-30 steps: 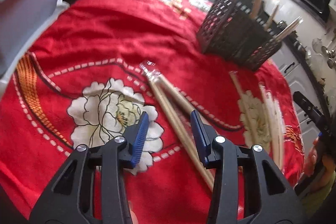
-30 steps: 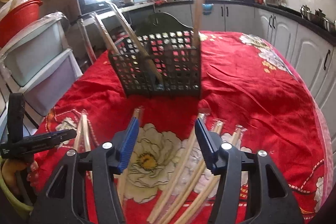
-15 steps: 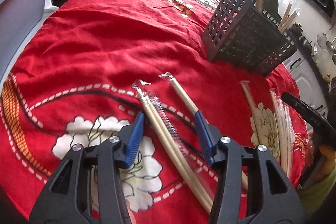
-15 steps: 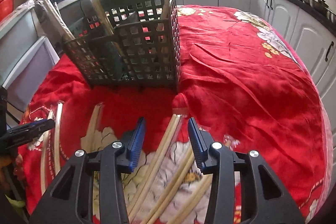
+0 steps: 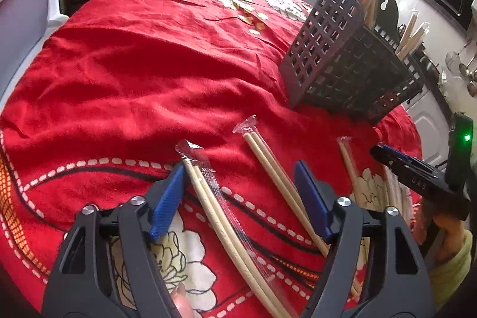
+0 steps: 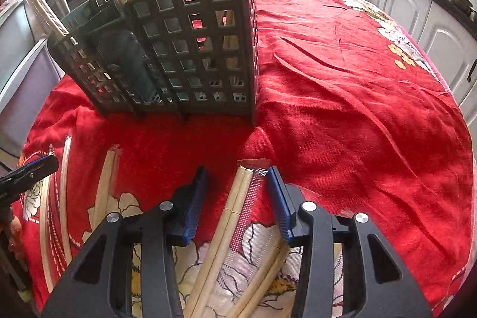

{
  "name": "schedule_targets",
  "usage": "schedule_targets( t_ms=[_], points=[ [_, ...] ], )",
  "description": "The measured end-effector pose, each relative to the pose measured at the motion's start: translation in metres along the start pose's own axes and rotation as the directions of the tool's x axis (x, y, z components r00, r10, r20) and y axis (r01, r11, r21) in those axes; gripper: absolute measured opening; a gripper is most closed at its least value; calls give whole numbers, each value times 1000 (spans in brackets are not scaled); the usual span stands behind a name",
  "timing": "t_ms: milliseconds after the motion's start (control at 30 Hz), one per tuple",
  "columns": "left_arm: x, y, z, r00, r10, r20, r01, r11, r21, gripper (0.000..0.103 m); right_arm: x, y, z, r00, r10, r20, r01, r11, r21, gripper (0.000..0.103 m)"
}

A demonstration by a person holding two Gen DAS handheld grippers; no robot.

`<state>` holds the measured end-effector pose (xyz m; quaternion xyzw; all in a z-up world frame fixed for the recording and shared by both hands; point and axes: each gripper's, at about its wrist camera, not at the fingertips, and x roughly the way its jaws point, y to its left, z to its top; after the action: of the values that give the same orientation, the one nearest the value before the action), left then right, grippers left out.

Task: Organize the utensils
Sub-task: 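Close the left tool on a wrapped chopstick while the right tool grasps another, then lift the left tool's chopstick over the caddy while the right tool carries its own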

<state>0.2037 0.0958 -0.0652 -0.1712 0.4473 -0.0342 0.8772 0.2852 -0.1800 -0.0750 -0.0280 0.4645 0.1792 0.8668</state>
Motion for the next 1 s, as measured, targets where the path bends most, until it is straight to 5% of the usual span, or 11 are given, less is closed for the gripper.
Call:
schedule_targets(
  t_ms=[267, 700, 1000],
  points=[
    [0, 11, 1, 999, 42, 19, -42, 999, -13, 11, -7, 11, -3, 999, 37, 17, -37, 999, -12, 13],
    [-65, -13, 3, 979, -127, 157, 121, 992, 47, 6, -73, 28, 3, 979, 112, 168, -111, 994, -17, 6],
    [-94, -37, 15, 961, -176, 215, 156, 982, 104, 5, -111, 28, 2, 961, 127, 246, -122, 992, -36, 6]
  ],
)
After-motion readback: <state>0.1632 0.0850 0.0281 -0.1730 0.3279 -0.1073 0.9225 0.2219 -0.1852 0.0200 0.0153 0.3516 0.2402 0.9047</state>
